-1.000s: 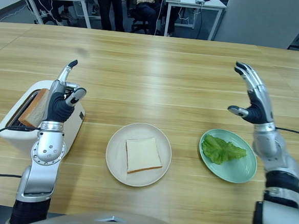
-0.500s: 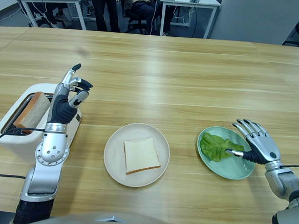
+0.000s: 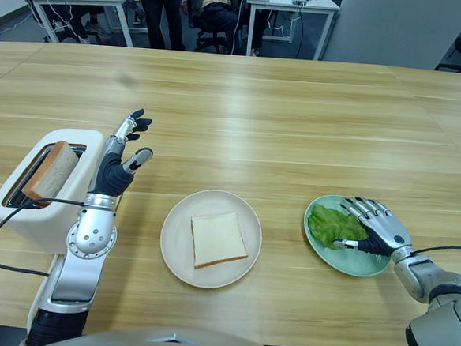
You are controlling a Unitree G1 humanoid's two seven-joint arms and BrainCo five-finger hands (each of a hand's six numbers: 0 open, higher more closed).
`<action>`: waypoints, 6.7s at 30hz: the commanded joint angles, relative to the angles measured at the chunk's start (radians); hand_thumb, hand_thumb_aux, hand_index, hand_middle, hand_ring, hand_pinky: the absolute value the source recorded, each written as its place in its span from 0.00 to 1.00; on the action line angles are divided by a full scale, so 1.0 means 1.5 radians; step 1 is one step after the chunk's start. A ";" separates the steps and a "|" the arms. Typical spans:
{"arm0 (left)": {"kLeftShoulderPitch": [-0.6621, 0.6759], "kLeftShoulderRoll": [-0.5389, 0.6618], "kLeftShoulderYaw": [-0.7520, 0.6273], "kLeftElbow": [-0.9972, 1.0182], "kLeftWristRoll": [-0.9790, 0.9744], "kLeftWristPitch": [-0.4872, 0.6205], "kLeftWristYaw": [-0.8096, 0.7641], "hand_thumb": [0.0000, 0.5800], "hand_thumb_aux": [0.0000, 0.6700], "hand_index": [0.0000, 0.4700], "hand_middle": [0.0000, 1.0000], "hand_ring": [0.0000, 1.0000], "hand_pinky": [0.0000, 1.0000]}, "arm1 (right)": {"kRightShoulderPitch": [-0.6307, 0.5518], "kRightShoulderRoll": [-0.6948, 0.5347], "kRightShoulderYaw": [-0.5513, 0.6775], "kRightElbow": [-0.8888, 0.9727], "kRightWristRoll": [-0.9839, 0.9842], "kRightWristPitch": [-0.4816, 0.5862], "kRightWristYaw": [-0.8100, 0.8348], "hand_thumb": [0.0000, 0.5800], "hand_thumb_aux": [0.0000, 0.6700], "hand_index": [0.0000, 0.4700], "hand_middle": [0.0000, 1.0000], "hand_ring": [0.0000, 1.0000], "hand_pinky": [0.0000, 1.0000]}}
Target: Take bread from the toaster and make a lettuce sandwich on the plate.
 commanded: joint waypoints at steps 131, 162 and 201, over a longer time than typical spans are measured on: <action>-0.017 0.002 -0.015 0.125 0.003 -0.046 0.042 0.00 0.00 0.00 0.16 0.16 0.16 | -0.166 0.269 0.171 -0.311 -0.078 -0.165 0.066 0.76 0.51 0.50 0.00 0.00 0.00; -0.003 0.012 0.061 -0.129 -0.006 -0.014 0.003 0.00 0.00 0.00 0.15 0.15 0.15 | -0.154 0.184 -0.035 -0.370 0.130 -0.172 0.072 0.00 0.00 0.00 0.00 0.00 0.00; 0.177 0.145 0.232 -0.033 0.173 0.175 -0.127 0.83 0.59 0.58 0.00 0.00 0.00 | -0.100 0.157 -0.158 -0.412 0.171 -0.151 0.119 0.00 0.00 0.00 0.00 0.00 0.00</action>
